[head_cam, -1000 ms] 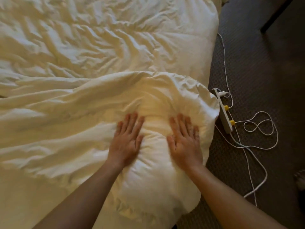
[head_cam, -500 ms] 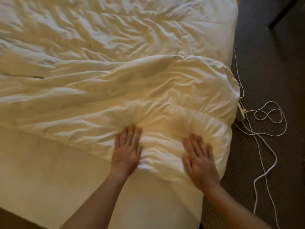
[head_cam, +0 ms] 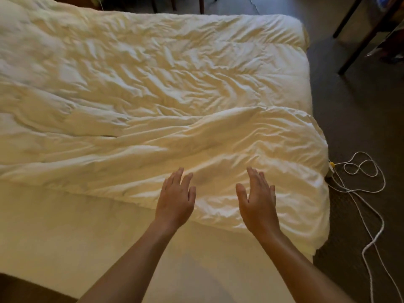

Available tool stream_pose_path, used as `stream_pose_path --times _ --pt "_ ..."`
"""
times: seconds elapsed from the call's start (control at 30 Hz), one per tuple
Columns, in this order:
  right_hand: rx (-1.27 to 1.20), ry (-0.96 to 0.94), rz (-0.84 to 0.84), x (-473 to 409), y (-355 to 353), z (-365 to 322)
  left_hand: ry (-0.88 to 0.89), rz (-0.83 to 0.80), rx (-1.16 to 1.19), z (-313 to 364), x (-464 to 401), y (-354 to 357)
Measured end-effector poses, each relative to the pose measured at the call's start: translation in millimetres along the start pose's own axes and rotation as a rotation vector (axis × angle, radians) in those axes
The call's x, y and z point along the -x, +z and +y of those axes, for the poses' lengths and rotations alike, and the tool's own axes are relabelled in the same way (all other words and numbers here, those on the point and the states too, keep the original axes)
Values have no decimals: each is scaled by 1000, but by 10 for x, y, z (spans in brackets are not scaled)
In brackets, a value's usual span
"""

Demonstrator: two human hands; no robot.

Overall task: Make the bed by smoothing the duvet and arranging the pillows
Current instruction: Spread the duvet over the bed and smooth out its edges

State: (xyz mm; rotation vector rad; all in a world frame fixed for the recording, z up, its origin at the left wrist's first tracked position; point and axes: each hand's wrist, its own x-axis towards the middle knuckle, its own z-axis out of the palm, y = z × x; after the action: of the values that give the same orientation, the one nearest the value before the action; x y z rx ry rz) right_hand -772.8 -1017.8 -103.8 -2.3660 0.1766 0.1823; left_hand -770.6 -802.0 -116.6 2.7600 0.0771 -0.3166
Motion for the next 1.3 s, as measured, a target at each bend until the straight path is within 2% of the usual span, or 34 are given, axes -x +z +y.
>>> stream_pose_path --times 0.17,0.33,0.6,0.83,0.97,1.1,1.23,1.3 --pt "-7 -60 -32 -222 110 -267 -48 78 64 -115 -279 -258" --pt "20 -100 -65 -468 241 -535 -48 96 40 -504 -618 -400" --pt "91 -71 6 -1239 740 -1085 60 96 42 -1157 -1749 -609" --pt "159 -53 -12 -2084 1474 -1479 165 16 -24 -1873 -2772 -673" --pt "235 -35 -78 -2438 1745 -1564 167 -103 -111 -2175 -3160 -676" --pt "362 -46 -116 -2763 1956 -1618 198 -229 -80 -2332 -3463 -711" --pt "430 -14 -103 -2965 2074 -1525 269 -295 -133 -2403 -3582 -739" --pt "447 -1 -105 -3036 2085 -1472 269 -328 -75 -2440 -3630 -767"
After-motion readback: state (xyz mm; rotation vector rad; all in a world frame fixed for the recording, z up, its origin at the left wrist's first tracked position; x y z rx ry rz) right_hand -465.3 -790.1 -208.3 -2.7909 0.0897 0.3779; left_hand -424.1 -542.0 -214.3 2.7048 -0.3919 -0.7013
